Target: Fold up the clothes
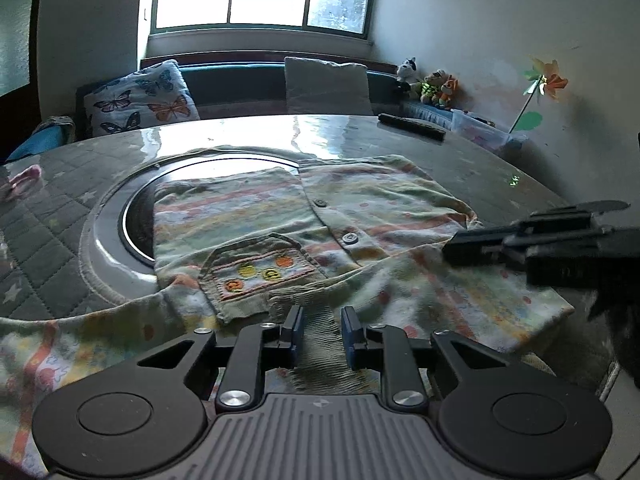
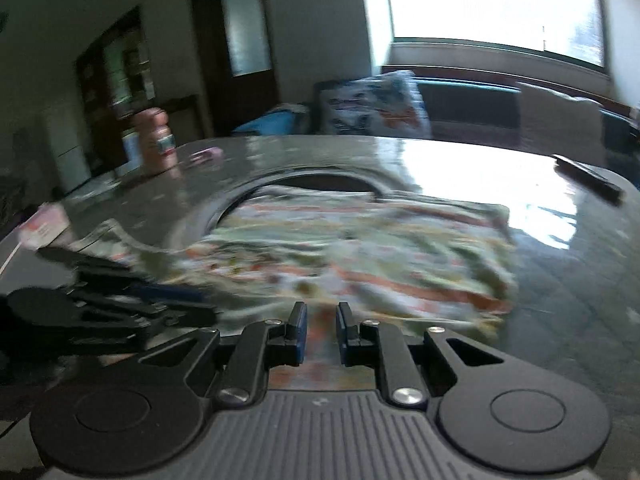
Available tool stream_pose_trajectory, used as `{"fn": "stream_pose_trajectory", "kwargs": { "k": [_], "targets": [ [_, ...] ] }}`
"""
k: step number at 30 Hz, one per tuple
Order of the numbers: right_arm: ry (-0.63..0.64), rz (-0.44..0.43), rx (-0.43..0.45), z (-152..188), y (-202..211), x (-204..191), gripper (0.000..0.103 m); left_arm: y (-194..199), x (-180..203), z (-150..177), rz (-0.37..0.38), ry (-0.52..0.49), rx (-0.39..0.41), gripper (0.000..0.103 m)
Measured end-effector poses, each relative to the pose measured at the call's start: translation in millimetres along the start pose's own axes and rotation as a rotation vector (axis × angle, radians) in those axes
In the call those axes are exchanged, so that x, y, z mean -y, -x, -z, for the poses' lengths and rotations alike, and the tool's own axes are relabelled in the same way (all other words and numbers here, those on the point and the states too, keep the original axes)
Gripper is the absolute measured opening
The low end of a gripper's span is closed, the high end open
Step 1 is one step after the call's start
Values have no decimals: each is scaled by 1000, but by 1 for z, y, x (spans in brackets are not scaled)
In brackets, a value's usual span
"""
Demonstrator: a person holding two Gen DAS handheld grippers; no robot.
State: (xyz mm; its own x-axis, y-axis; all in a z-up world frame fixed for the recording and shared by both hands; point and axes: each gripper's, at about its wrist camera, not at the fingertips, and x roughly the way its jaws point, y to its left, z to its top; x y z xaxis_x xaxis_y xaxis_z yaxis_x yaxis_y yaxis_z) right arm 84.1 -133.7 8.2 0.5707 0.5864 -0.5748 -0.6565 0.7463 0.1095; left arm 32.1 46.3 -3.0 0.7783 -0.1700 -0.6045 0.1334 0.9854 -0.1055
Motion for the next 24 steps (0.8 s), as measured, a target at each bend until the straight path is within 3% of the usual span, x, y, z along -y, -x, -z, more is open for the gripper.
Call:
{"fn": "stream_pose_trajectory", "kwargs": {
  "k": [4, 6, 10, 15, 24],
  "targets": [
    [82, -30, -23, 7, -9, -26, 15, 11, -8, 2, -28, 18, 15, 23],
    [126, -31, -38, 13, -13, -38, 21, 17, -14, 3, -46, 33, 23, 24],
    [209, -8, -28, 16, -8, -53, 22, 29, -29, 7, -99, 68, 34, 42],
    [220, -33, -37, 17, -7, -61, 22, 39, -48, 13, -165, 123, 40, 53],
    [226, -52, -35, 18, -9, -68, 23, 62, -82, 27, -334, 210, 69, 56]
  ]
}}
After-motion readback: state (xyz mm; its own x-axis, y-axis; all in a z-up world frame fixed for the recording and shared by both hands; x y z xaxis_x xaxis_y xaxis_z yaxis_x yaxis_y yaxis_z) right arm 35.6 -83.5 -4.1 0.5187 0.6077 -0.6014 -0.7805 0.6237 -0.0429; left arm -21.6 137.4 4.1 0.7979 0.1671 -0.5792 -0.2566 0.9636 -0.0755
